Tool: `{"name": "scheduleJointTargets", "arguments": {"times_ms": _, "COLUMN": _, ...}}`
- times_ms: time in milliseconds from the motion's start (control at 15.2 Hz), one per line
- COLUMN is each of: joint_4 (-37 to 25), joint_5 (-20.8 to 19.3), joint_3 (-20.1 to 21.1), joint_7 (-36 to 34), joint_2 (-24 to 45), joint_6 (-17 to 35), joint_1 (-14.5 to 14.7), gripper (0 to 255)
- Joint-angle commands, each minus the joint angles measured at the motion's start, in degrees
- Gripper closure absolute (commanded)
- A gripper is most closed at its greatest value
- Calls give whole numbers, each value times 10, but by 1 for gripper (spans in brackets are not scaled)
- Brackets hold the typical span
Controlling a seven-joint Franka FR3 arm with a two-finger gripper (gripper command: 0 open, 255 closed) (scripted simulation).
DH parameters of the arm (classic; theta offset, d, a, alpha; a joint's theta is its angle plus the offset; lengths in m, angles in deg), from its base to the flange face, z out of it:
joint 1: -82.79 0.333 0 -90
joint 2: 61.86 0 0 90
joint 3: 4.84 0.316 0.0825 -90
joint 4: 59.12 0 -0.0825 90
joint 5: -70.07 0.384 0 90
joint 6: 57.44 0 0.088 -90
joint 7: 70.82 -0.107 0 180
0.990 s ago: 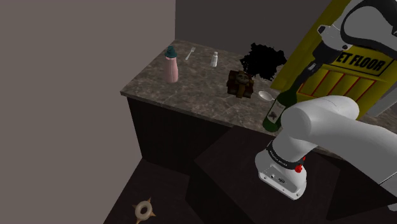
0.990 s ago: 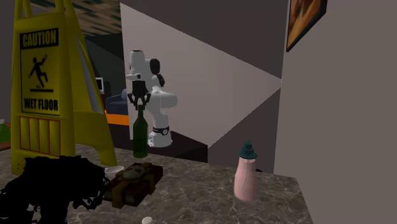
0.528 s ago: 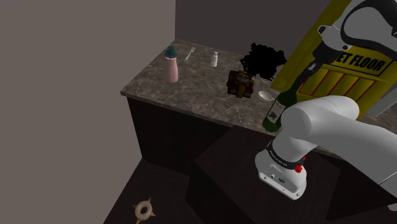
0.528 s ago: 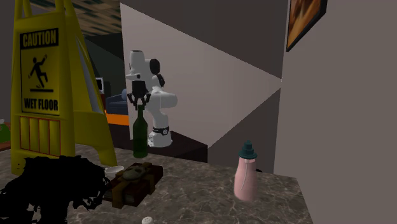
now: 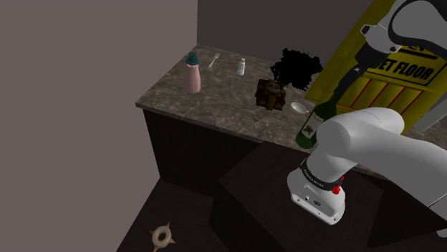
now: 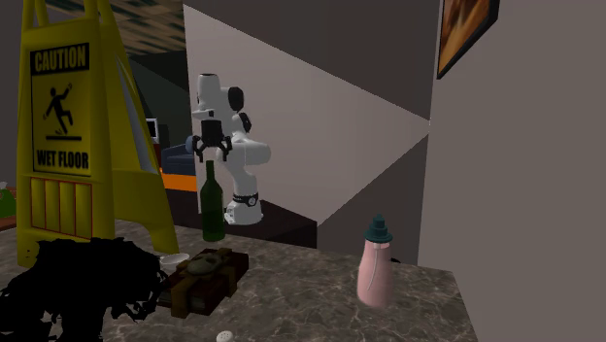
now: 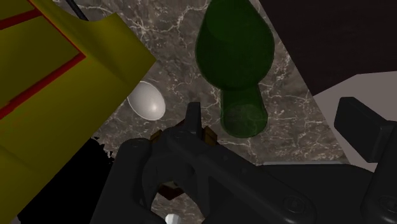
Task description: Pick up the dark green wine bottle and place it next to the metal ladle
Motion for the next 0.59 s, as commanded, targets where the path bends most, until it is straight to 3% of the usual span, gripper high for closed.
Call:
{"name": "scheduleJointTargets", "arguments": {"times_ms": 0, "joint_4": -38, "joint_5": 19, "joint_3": 20, "joint_7": -1, "joint_2": 10, "joint_6": -27, "joint_1": 10, "gripper": 0}}
{"name": "scheduleJointTargets", "arguments": {"times_ms": 528, "joint_4": -54, "joint_5": 25, "joint_3": 26, "joint_7": 0, "joint_2": 16, "joint_6": -38, "joint_1": 13, "gripper": 0}}
